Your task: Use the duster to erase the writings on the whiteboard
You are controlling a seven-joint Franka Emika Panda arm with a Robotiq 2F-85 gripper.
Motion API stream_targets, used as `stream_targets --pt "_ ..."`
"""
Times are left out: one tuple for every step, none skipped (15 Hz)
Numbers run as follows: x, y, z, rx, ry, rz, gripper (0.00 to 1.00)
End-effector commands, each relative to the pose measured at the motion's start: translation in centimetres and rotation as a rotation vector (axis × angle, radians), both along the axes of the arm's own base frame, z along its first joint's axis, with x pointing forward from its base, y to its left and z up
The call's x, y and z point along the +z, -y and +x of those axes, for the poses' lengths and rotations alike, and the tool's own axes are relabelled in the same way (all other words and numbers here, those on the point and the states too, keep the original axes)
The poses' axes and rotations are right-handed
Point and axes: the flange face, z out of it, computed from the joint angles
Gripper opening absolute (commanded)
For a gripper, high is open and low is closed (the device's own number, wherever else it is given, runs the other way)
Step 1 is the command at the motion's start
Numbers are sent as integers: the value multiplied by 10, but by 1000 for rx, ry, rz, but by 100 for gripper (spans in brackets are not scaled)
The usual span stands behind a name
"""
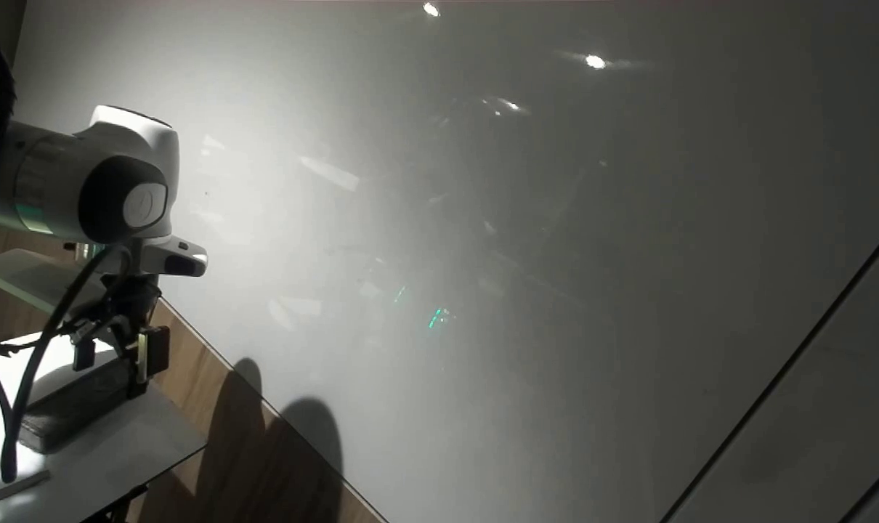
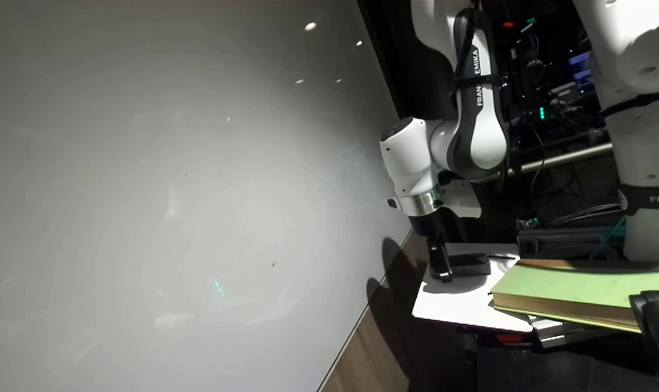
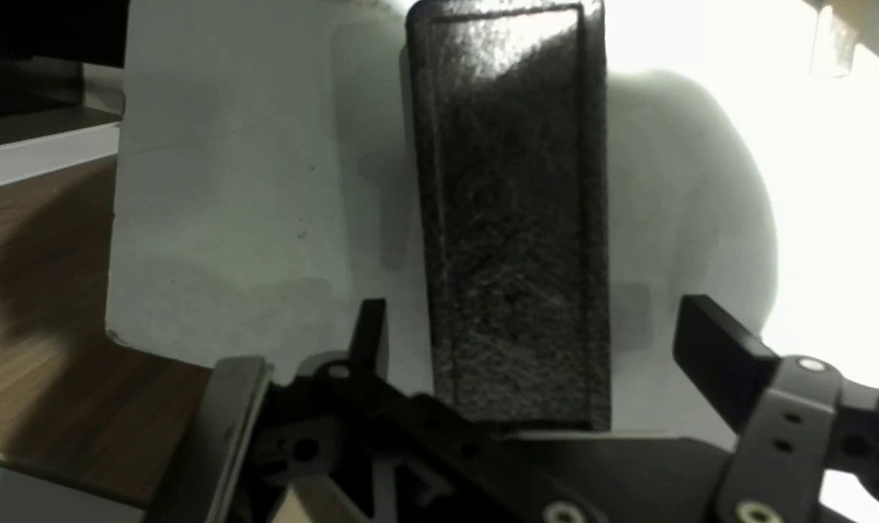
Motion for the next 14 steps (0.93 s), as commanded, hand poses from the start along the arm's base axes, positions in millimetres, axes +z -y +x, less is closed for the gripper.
stream_targets --pt "18 11 12 7 91 35 100" --pt "22 14 16 6 117 48 100" --pt "26 17 20 3 144 63 100" --pt "31 20 24 3 169 75 100" --pt "34 22 26 3 188 84 100" --pt "36 23 29 6 203 94 100" --pt "38 25 32 10 221 104 100" --pt "40 26 33 16 239 111 100" --pt "42 26 35 19 256 122 100" --pt "43 26 36 25 274 134 100" --pt "43 25 37 27 291 150 100" --pt "42 23 37 30 302 165 100" --pt "42 24 36 11 272 140 100" --pt "42 23 37 13 282 149 100"
